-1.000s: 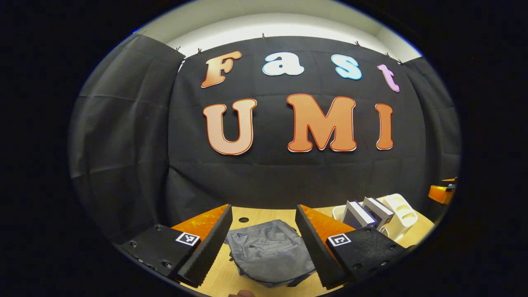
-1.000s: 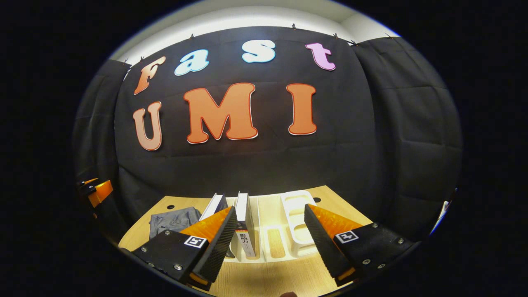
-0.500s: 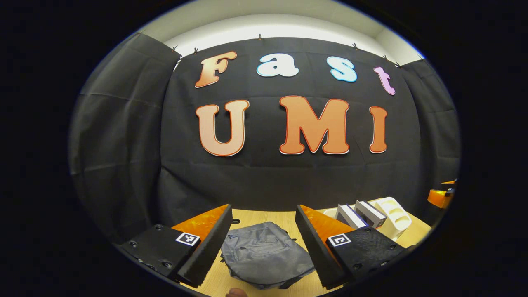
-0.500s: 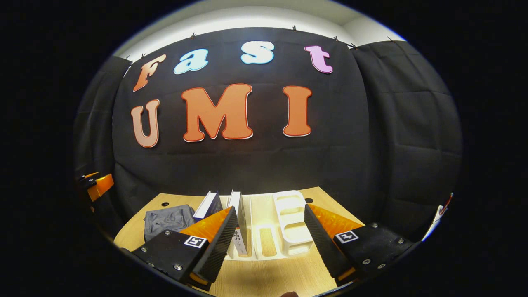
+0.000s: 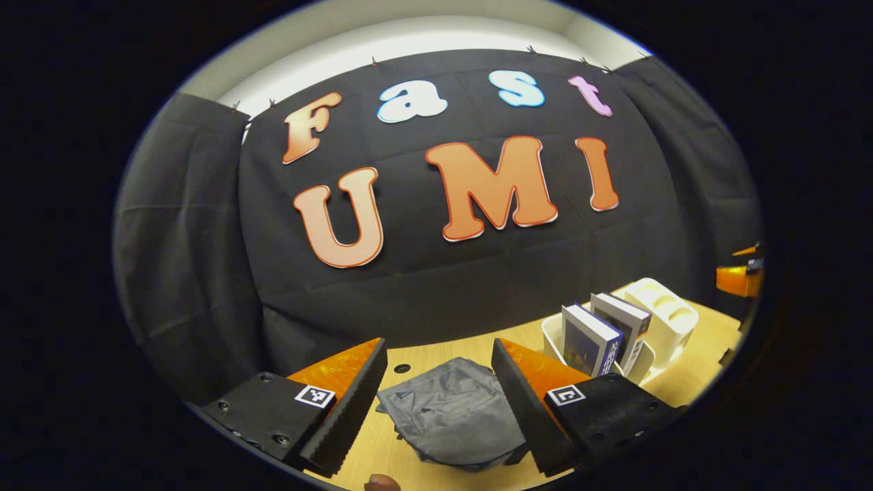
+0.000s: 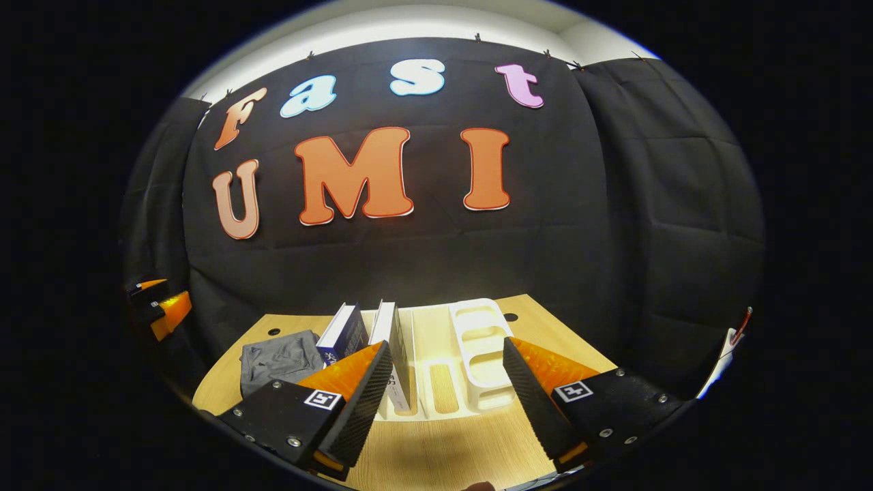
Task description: Open the schoolbag, grab two books from the bookshelf and put them into the schoolbag.
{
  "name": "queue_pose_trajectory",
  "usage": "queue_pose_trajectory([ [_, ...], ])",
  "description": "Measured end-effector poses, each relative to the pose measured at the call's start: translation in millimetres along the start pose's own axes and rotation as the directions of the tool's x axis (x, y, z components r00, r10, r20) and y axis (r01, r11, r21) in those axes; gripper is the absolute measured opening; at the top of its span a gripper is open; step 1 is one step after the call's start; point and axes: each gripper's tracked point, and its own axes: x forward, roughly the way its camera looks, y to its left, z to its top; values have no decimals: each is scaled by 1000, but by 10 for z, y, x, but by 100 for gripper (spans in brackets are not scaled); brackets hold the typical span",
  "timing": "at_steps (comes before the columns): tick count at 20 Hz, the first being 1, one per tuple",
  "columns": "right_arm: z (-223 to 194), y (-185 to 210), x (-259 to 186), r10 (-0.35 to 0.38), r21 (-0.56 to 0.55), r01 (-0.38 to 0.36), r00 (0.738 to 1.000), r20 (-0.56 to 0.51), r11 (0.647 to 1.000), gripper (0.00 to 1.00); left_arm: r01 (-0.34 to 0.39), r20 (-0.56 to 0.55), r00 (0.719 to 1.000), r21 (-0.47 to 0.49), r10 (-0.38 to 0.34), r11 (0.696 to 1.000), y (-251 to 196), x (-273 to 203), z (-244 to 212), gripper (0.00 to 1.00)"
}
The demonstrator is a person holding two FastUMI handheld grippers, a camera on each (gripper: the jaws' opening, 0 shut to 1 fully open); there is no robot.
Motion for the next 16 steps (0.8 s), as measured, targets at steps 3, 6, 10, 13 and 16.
queue_pose_trajectory([
  [3,-128,-82,-17,-14,3,14,999,-31,1000,97,103,-108,990,158,-86,982,-272,52,-428,97],
  [6,-230,-177,-24,-30,34,32,998,-60,999,97,161,-184,976,278,-112,947,-494,98,-825,97],
  [10,-433,-443,-86,-86,26,89,991,-104,996,97,271,-329,936,442,-126,855,-920,114,-1655,97],
  [13,-530,-620,-132,-122,30,127,983,-134,991,97,357,-421,895,481,-147,800,-1148,100,-2151,97],
  [16,-645,-779,-167,-159,28,166,973,-164,986,98,409,-499,856,498,-133,765,-1240,258,-2576,97],
])
